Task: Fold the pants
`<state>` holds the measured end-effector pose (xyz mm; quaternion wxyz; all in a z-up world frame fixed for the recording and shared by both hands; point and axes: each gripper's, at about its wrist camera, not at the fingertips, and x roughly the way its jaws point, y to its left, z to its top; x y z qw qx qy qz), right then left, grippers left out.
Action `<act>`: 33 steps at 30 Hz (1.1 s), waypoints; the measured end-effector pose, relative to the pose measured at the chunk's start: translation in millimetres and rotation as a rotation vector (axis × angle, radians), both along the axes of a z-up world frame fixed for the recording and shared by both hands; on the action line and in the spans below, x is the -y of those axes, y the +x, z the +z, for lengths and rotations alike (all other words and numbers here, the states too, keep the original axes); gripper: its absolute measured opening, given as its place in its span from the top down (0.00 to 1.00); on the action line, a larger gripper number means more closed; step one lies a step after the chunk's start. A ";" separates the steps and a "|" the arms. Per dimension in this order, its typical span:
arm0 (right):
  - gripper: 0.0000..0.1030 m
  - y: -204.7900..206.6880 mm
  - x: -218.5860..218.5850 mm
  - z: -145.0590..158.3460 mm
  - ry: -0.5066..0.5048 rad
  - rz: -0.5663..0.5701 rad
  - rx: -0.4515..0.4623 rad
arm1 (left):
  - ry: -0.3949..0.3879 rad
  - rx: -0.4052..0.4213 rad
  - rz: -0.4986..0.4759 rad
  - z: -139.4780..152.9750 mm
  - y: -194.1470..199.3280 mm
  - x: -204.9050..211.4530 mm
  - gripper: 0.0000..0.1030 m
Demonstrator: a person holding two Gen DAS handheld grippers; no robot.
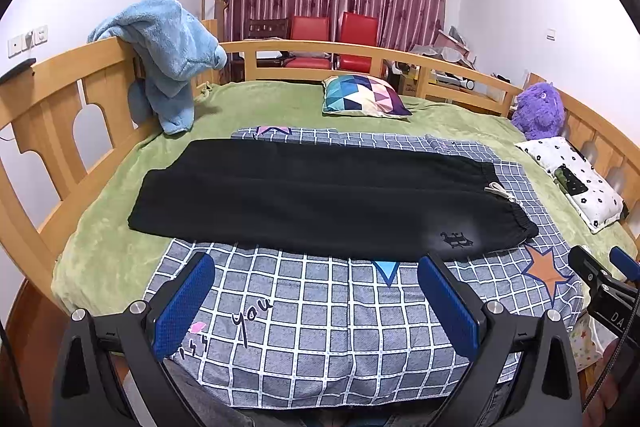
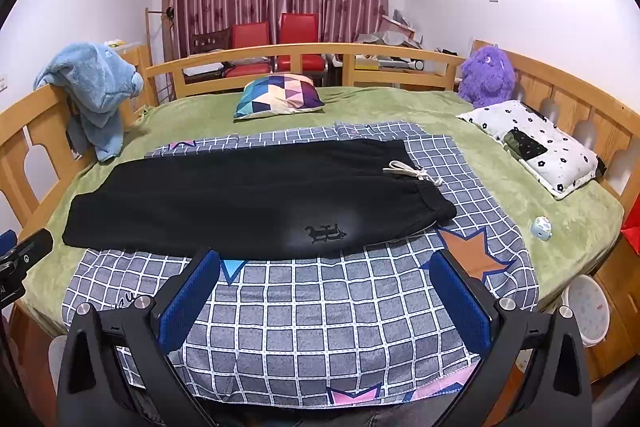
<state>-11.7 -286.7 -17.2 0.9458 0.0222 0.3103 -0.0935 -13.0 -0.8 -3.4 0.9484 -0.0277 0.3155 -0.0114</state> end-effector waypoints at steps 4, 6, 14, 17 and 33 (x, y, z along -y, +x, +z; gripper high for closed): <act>0.01 1.4 -0.6 -2.2 0.001 -0.002 -0.002 | -0.005 -0.017 -0.004 -8.8 9.6 -2.9 0.01; 0.01 3.6 -2.3 -5.7 0.003 -0.002 -0.008 | -0.003 -0.021 -0.005 -13.8 14.1 -2.8 0.01; 0.01 21.5 -2.5 -34.9 0.039 0.016 0.001 | 0.013 -0.073 -0.001 -45.2 40.1 -1.5 0.01; 0.01 34.5 0.9 -53.1 0.034 0.008 -0.022 | 0.027 -0.097 0.001 -61.2 53.6 -1.3 0.01; 0.37 116.8 39.1 -161.4 0.167 -0.017 -0.221 | -0.095 -0.236 0.028 -159.2 135.2 -48.5 0.17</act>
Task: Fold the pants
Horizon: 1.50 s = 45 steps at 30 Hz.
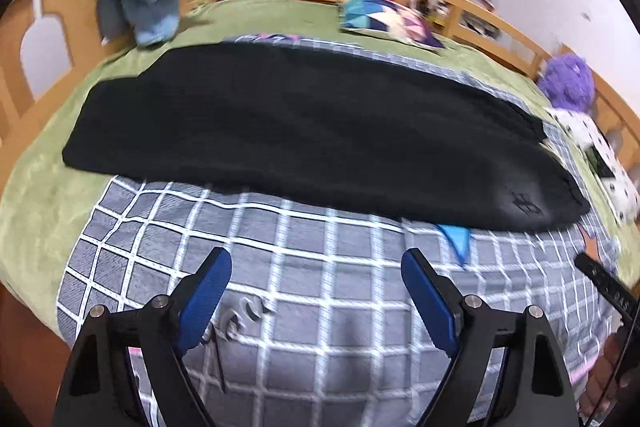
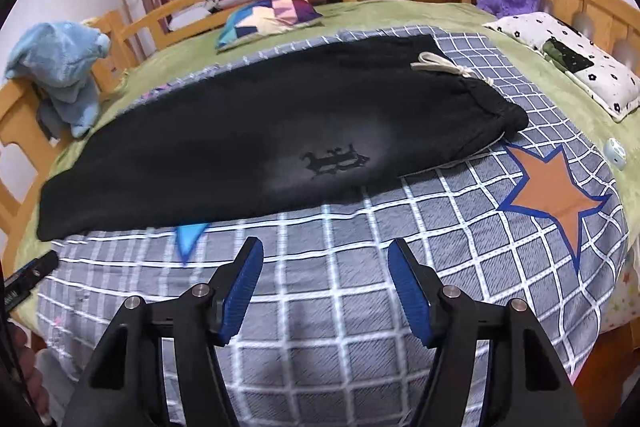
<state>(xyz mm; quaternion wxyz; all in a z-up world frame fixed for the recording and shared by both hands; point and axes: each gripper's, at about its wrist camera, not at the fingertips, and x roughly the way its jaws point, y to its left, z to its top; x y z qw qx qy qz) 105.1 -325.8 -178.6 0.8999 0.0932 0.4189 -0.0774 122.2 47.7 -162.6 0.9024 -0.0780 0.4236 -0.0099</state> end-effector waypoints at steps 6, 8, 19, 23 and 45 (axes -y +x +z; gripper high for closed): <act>0.28 20.0 45.4 -22.2 0.061 -0.083 -0.006 | -0.204 -0.016 0.057 -29.5 24.8 -60.6 0.18; 0.28 24.1 62.4 -28.4 0.099 -0.117 0.002 | -0.232 -0.021 0.088 -39.0 32.5 -74.7 0.18; 0.28 57.3 129.7 -64.5 0.339 -0.240 0.007 | -0.430 -0.038 0.210 -80.3 86.6 -120.2 0.18; 0.28 76.2 142.4 -68.4 0.426 -0.262 0.041 | -0.474 -0.032 0.233 -84.8 108.1 -126.6 0.18; 0.84 197.6 114.8 32.2 0.196 -0.140 0.138 | -0.293 0.136 0.172 23.7 192.0 -133.9 0.89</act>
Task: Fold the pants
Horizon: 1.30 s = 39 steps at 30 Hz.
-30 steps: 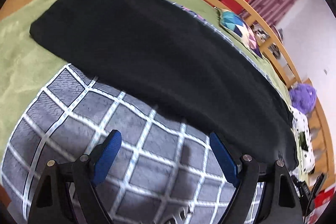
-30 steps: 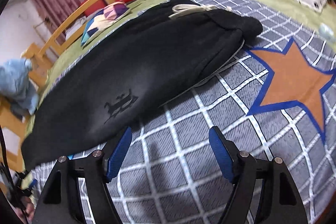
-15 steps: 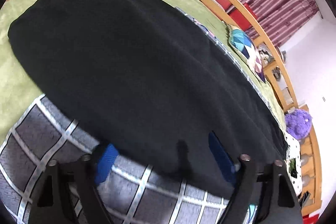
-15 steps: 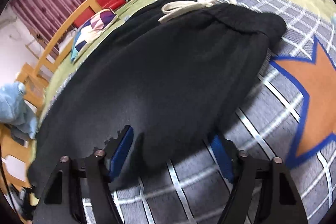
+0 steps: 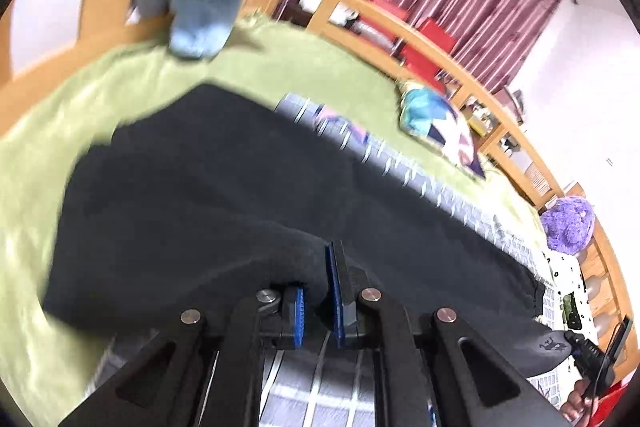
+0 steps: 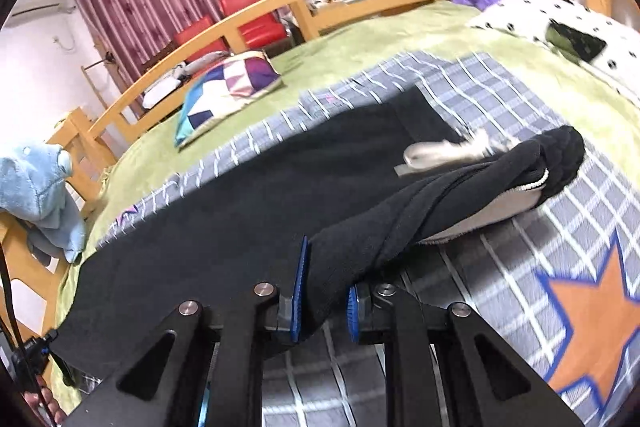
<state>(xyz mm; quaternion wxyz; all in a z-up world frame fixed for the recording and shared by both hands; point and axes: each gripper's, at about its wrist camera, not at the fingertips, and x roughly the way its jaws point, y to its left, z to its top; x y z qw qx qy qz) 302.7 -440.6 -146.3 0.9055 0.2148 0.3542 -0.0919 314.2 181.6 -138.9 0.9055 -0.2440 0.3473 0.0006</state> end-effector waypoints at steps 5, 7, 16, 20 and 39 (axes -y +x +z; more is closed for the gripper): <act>0.84 40.8 4.7 20.8 0.010 0.018 0.009 | 0.066 0.033 -0.002 24.2 46.2 6.5 0.89; 0.84 59.7 4.2 24.4 0.001 0.014 0.008 | 0.115 0.034 -0.006 26.4 75.2 15.2 0.89; 0.82 171.8 7.5 -10.0 -0.028 -0.028 -0.055 | 0.212 -0.044 0.016 -10.9 183.9 44.7 0.87; 0.68 201.5 5.6 -45.1 0.006 -0.008 -0.111 | 0.237 -0.147 -0.003 -35.3 199.9 54.9 0.73; 0.43 26.3 -21.8 -76.6 -0.111 0.106 -0.201 | 0.453 -0.229 0.054 -60.0 44.7 29.5 0.29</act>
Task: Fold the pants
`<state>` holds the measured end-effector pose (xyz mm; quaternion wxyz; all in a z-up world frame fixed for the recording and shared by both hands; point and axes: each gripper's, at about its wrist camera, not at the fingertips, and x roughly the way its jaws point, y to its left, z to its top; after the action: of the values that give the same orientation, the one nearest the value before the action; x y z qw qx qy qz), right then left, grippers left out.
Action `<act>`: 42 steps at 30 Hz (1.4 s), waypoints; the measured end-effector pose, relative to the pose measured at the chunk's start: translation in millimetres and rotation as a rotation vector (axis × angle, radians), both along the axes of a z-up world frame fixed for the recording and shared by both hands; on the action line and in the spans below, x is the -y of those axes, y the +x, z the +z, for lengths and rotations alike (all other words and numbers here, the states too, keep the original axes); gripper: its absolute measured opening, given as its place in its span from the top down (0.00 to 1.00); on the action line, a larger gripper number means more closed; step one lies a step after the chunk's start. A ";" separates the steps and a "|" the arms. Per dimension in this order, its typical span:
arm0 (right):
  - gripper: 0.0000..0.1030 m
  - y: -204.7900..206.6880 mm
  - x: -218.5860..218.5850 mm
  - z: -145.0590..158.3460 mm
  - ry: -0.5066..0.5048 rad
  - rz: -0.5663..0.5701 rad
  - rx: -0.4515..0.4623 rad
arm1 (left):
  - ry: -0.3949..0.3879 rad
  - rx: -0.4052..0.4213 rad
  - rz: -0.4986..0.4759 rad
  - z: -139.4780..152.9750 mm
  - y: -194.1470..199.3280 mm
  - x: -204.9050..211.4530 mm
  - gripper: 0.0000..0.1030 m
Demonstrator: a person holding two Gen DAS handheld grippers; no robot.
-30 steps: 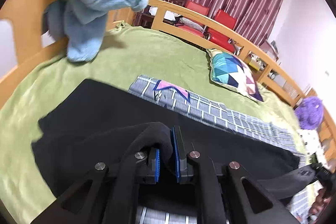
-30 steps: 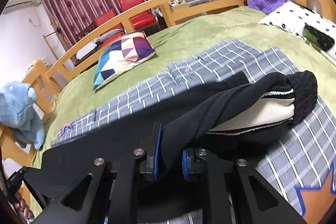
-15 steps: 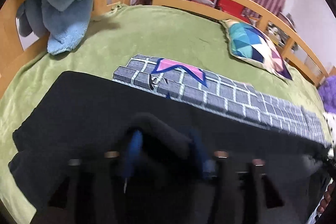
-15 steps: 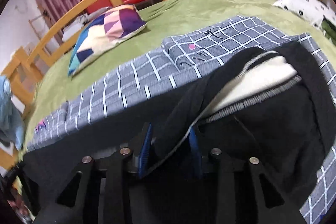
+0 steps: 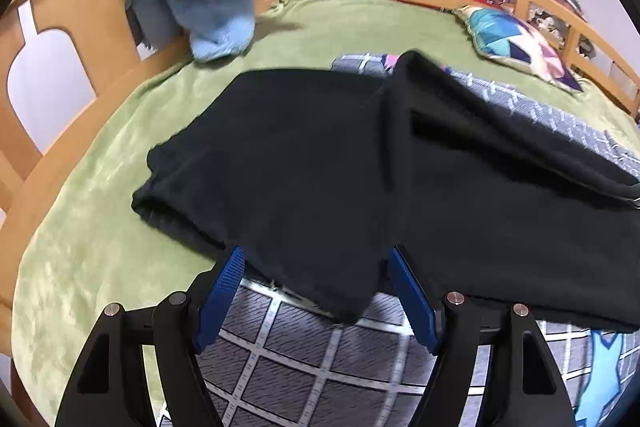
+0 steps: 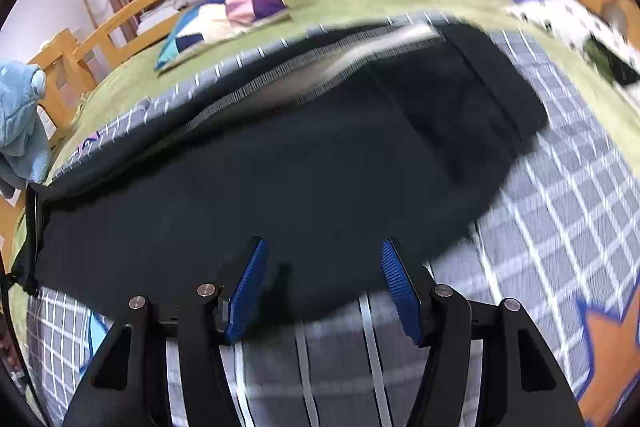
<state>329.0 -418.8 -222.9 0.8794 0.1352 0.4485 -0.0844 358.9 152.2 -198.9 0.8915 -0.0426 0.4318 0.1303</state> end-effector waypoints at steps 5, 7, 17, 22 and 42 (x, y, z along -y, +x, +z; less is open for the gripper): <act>0.43 -28.4 1.5 -13.8 0.065 -0.044 -0.052 | -0.005 0.010 -0.076 -7.8 30.7 20.4 0.29; 0.43 -35.7 -1.3 -15.5 0.068 -0.059 -0.063 | 0.066 -0.015 -0.083 -17.5 47.1 31.8 0.29; 0.43 -26.0 -6.1 -12.6 0.012 -0.111 -0.065 | 0.081 0.141 0.112 35.3 130.4 -40.7 0.89; 0.43 -24.1 -8.2 -9.4 -0.001 -0.101 -0.054 | 0.029 0.100 0.104 63.1 137.6 -47.7 0.56; 0.40 -39.8 4.3 -8.6 0.120 -0.068 -0.001 | -0.326 0.013 -0.068 -7.5 -13.1 20.0 0.23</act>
<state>289.2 -423.1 -231.6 0.8662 0.2028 0.4483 -0.0871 345.8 132.2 -206.4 0.8795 -0.1728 0.4425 0.0282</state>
